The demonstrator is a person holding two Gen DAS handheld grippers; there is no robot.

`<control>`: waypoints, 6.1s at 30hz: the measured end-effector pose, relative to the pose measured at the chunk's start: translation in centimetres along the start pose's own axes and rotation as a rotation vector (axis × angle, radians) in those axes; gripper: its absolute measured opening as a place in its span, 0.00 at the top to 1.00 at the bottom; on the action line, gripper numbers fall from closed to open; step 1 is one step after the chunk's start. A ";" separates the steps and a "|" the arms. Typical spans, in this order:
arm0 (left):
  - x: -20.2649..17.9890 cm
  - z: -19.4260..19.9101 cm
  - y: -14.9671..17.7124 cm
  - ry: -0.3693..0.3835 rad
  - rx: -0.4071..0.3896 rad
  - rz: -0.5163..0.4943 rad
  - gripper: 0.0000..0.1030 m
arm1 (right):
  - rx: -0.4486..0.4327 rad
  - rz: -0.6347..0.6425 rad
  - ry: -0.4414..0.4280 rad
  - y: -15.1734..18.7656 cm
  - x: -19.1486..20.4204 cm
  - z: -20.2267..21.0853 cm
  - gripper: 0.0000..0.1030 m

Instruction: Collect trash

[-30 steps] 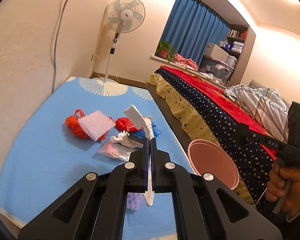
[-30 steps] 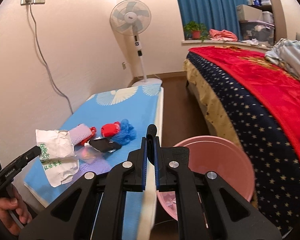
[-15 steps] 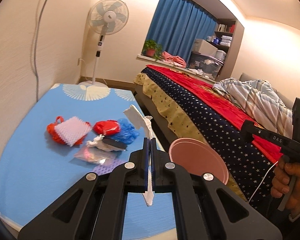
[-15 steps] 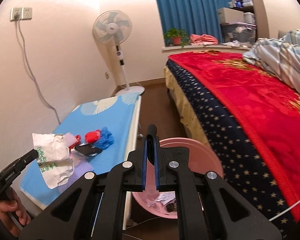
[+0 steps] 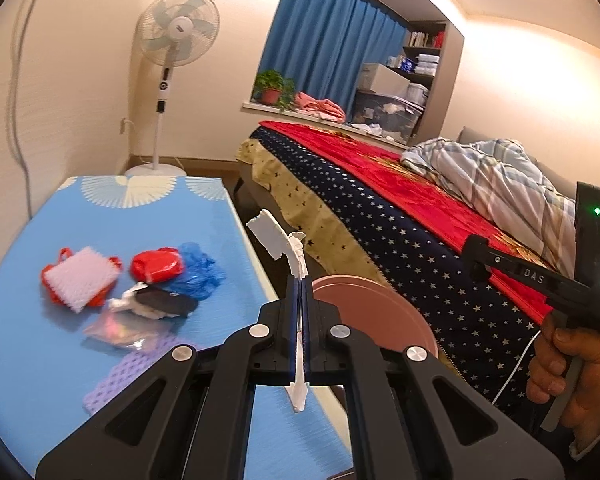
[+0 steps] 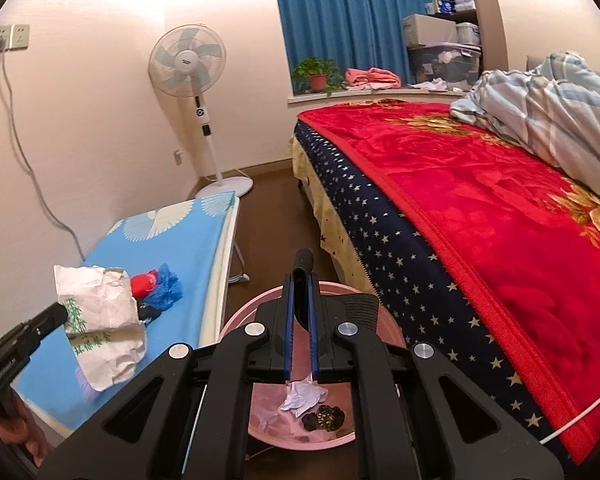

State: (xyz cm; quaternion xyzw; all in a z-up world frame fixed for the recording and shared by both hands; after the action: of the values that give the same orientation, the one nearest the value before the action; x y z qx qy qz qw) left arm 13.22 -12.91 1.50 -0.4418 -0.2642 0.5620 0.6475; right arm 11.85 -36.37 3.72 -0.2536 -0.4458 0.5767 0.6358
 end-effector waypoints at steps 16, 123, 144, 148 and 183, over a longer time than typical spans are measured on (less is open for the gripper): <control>-5.8 -4.2 -0.8 0.049 0.033 -0.042 0.99 | 0.030 -0.060 0.020 0.5 -2.4 -2.1 0.94; 22.6 -1.9 2.9 -0.389 0.035 0.215 0.83 | 0.276 -0.193 -0.432 10.4 21.1 -20.7 0.54; 24.0 -8.6 2.3 -0.368 0.104 0.232 0.67 | 0.359 -0.352 -0.550 11.9 21.8 -23.2 0.71; 23.4 -8.2 2.3 -0.354 0.111 0.212 0.89 | 0.356 -0.327 -0.545 11.8 22.1 -22.9 0.82; 17.5 2.7 4.2 -0.359 0.020 0.143 0.91 | 0.219 0.085 -0.395 9.0 20.5 -10.3 0.97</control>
State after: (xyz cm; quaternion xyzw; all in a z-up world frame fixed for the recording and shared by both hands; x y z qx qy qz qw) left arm 12.90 4.53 -3.55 -0.3456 -0.3379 0.6789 0.5526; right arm 14.83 -12.91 -3.05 -0.0836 -0.4854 0.6864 0.5351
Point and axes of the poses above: each gripper's, at about its wrist camera, not at the fingertips, and z roughly against the way its jaws point, x to its left, y to its underside, the point moved 10 cm from there along -z, roughly the way its jaws point, and after that the axes turned 12 degrees about -y, right-handed, at the moved point
